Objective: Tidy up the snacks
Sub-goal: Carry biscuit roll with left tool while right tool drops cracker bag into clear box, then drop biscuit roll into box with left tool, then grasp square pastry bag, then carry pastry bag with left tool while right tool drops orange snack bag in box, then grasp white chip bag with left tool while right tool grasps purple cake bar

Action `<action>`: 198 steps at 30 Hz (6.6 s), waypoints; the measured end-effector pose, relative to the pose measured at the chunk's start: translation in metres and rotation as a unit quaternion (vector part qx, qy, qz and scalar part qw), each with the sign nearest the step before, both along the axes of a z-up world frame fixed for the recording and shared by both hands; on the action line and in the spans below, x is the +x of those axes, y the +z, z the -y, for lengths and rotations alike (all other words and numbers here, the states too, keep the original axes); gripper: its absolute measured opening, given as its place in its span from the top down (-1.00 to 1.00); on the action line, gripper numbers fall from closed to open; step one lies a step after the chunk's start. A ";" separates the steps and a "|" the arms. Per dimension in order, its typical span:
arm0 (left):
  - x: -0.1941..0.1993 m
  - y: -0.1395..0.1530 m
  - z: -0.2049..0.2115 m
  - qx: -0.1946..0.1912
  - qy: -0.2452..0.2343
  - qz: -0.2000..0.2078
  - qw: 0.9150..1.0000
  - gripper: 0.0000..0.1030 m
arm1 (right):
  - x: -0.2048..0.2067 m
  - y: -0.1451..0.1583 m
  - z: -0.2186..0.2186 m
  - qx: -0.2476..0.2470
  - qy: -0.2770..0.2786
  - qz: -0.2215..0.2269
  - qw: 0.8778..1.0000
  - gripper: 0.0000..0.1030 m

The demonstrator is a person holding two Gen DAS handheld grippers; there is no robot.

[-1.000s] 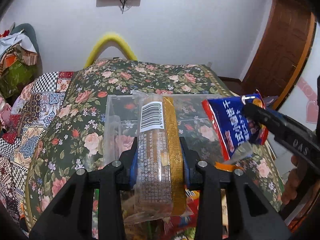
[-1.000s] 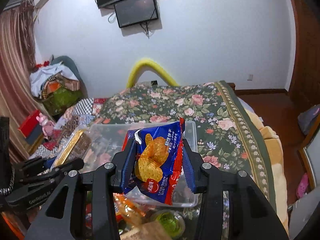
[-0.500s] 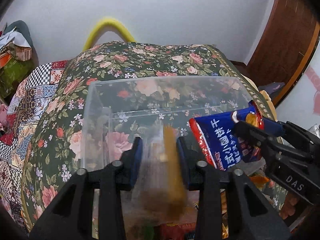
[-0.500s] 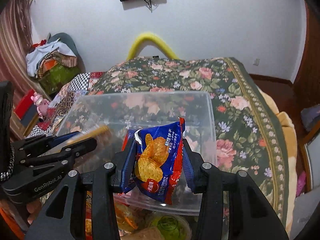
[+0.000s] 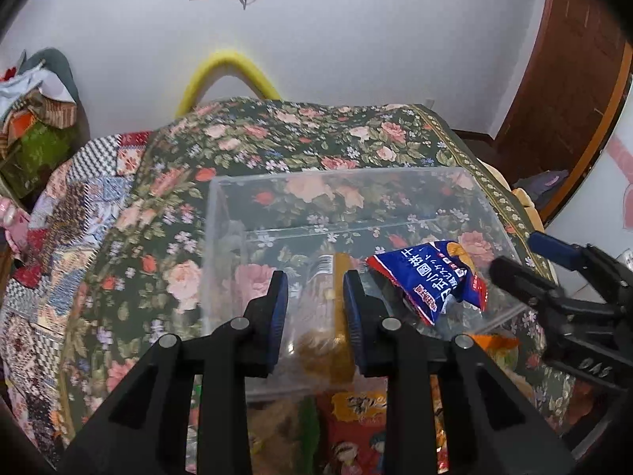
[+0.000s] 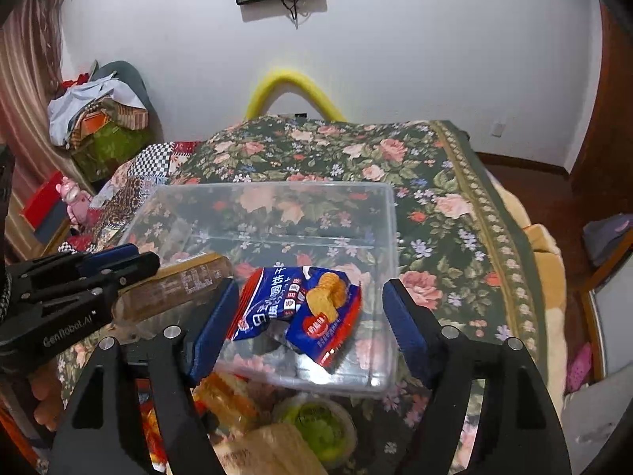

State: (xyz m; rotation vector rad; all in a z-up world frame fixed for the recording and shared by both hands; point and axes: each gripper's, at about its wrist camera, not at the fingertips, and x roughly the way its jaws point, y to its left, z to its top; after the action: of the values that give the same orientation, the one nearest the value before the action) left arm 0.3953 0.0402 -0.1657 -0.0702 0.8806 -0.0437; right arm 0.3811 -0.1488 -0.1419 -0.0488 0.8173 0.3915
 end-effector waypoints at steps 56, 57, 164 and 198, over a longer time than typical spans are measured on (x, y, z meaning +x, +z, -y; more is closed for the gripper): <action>-0.120 -0.100 -0.043 -0.050 -0.024 -0.098 0.994 0.12 | -0.125 -0.083 0.029 -0.010 0.007 -0.104 0.995 -0.72; -0.123 -0.099 -0.043 -0.050 -0.026 -0.099 0.994 0.13 | -0.126 -0.083 0.029 -0.010 0.010 -0.105 0.994 -0.71; -0.102 0.042 -0.033 -0.011 -0.012 0.011 1.000 -0.09 | -0.083 0.023 -0.018 0.002 0.050 0.027 0.998 -0.58; -0.202 -0.049 0.008 -0.007 -0.023 -0.080 0.996 -0.37 | -0.151 -0.088 -0.033 -0.044 0.107 -0.081 0.990 0.18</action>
State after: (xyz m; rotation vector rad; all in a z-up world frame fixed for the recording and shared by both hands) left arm 0.1936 0.0318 -0.2148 -0.0674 1.0424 -0.0883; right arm 0.2297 -0.1162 -0.2302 -0.1903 0.9926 0.5668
